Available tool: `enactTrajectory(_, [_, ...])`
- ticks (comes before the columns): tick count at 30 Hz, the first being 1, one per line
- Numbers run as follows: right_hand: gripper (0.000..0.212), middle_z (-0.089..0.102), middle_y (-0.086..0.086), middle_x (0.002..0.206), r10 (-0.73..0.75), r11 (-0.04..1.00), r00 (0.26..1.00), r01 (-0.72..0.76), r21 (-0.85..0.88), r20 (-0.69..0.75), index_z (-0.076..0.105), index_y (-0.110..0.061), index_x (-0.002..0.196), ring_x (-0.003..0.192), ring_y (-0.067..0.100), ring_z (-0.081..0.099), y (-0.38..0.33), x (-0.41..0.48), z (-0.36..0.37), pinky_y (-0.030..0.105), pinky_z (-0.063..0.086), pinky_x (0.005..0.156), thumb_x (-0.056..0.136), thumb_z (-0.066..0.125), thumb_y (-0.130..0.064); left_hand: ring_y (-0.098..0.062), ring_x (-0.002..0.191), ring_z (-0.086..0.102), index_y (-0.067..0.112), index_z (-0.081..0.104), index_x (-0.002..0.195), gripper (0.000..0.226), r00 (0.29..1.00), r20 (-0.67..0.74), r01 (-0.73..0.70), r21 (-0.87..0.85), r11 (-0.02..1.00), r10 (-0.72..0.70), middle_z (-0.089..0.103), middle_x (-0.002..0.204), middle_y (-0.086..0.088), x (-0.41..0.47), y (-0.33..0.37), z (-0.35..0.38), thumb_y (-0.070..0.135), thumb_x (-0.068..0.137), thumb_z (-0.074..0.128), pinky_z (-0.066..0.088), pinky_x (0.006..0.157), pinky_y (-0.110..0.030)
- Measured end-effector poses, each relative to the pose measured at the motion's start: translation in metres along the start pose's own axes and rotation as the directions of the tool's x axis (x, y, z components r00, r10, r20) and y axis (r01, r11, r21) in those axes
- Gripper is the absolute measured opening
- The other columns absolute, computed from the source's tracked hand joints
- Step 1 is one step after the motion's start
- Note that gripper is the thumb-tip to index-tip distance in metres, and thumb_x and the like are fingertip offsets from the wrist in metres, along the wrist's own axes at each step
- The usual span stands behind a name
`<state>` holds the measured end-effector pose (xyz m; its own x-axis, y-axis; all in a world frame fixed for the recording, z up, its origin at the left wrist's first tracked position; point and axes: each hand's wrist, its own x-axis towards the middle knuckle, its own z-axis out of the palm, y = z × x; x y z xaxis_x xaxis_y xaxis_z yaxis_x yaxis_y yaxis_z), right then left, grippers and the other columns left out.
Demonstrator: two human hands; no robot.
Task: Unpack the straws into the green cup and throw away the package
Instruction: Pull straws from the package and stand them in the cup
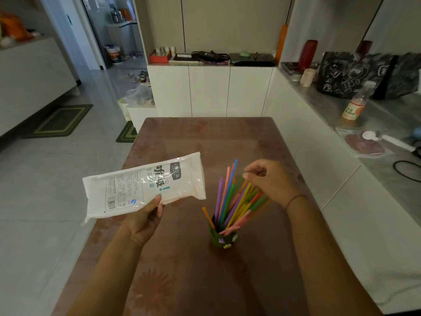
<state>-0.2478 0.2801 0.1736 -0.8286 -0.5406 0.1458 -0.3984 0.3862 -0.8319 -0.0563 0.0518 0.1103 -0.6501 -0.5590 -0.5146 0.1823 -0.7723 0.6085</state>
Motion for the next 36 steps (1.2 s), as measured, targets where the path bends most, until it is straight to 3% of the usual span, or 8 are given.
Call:
enactTrajectory(3, [0.021,0.058,-0.005,0.051,0.028,1.0,1.0,-0.028,-0.009,-0.004,0.065,-0.021,0.065,0.045,0.004,0.054,0.0,-0.001,0.003,0.031,0.05,0.058,0.077,0.066,-0.004,-0.011,0.074,0.073,0.018,0.063,0.099,0.029,0.999,0.039,-0.029,-0.002,1.0,0.029,0.074,0.089,-0.002,0.001,-0.001,0.002,-0.007,0.087,0.057,0.058,0.062,-0.018])
enactTrajectory(6, [0.008,0.06,-0.005,0.059,-0.006,0.993,1.0,0.005,-0.119,-0.003,0.072,-0.011,0.071,0.058,0.01,0.057,0.0,-0.001,0.005,0.027,0.048,0.064,0.076,0.068,-0.006,-0.012,0.076,0.073,0.018,0.063,0.1,0.033,0.998,0.054,-0.045,0.004,0.999,0.044,0.076,0.086,-0.002,0.001,-0.003,0.006,-0.012,0.087,0.054,0.059,0.067,-0.023])
enactTrajectory(12, [0.01,0.063,-0.004,0.071,-0.006,0.993,0.999,0.0,-0.116,-0.05,0.071,-0.015,0.084,0.066,0.008,0.056,0.002,-0.004,0.004,0.021,0.045,0.062,0.074,0.074,-0.016,-0.01,0.071,0.07,0.018,0.062,0.097,0.027,0.999,0.023,0.038,0.027,0.999,-0.039,0.07,0.093,-0.003,0.002,-0.002,0.009,-0.007,0.086,0.058,0.056,0.058,-0.016])
enactTrajectory(17, [0.014,0.059,-0.008,0.063,-0.013,0.995,0.997,0.005,-0.099,-0.074,0.065,-0.02,0.07,0.062,0.007,0.054,0.002,-0.002,0.007,0.019,0.041,0.06,0.074,0.071,-0.007,-0.011,0.077,0.065,0.018,0.061,0.104,0.03,0.997,0.017,0.07,0.039,0.997,-0.07,0.067,0.096,-0.004,0.001,-0.003,0.009,-0.005,0.085,0.061,0.055,0.056,-0.016])
enactTrajectory(19, [0.011,0.058,-0.008,0.065,-0.004,0.993,0.998,-0.003,-0.122,-0.057,0.065,-0.017,0.074,0.061,0.005,0.052,0.003,-0.002,0.01,0.023,0.042,0.061,0.073,0.072,-0.009,-0.011,0.075,0.066,0.018,0.061,0.103,0.03,0.997,0.013,0.071,0.046,0.996,-0.072,0.07,0.091,-0.003,0.0,-0.003,0.009,-0.005,0.084,0.062,0.055,0.055,-0.016])
enactTrajectory(25, [0.023,0.055,-0.012,0.071,-0.058,0.997,0.969,0.046,-0.055,-0.239,0.062,-0.024,0.104,0.066,0.003,0.053,-0.005,0.004,0.013,0.014,0.04,0.057,0.082,0.066,-0.027,-0.011,0.077,0.065,0.019,0.064,0.094,0.027,0.996,0.019,0.089,0.069,0.994,-0.091,0.074,0.076,0.001,-0.003,-0.004,0.013,-0.005,0.081,0.063,0.054,0.053,-0.017])
enactTrajectory(32, [0.008,0.07,0.005,0.086,-0.061,0.981,0.995,0.046,-0.19,-0.077,0.073,-0.012,0.083,0.078,0.015,0.061,0.001,0.005,0.027,0.03,0.052,0.075,0.081,0.066,-0.014,-0.008,0.067,0.068,0.02,0.064,0.095,0.029,0.997,0.041,0.069,0.045,0.997,-0.071,0.073,0.081,0.001,-0.008,0.002,0.018,-0.006,0.082,0.062,0.054,0.052,-0.017])
enactTrajectory(36, [0.019,0.059,-0.002,0.09,-0.054,0.992,0.979,0.03,-0.12,-0.197,0.069,-0.015,0.099,0.077,0.008,0.056,-0.004,0.003,0.023,0.021,0.046,0.069,0.081,0.066,-0.021,-0.007,0.06,0.069,0.019,0.064,0.091,0.027,0.998,0.051,0.031,0.059,0.998,-0.034,0.074,0.073,0.001,-0.012,0.008,0.025,-0.006,0.083,0.062,0.053,0.051,-0.016])
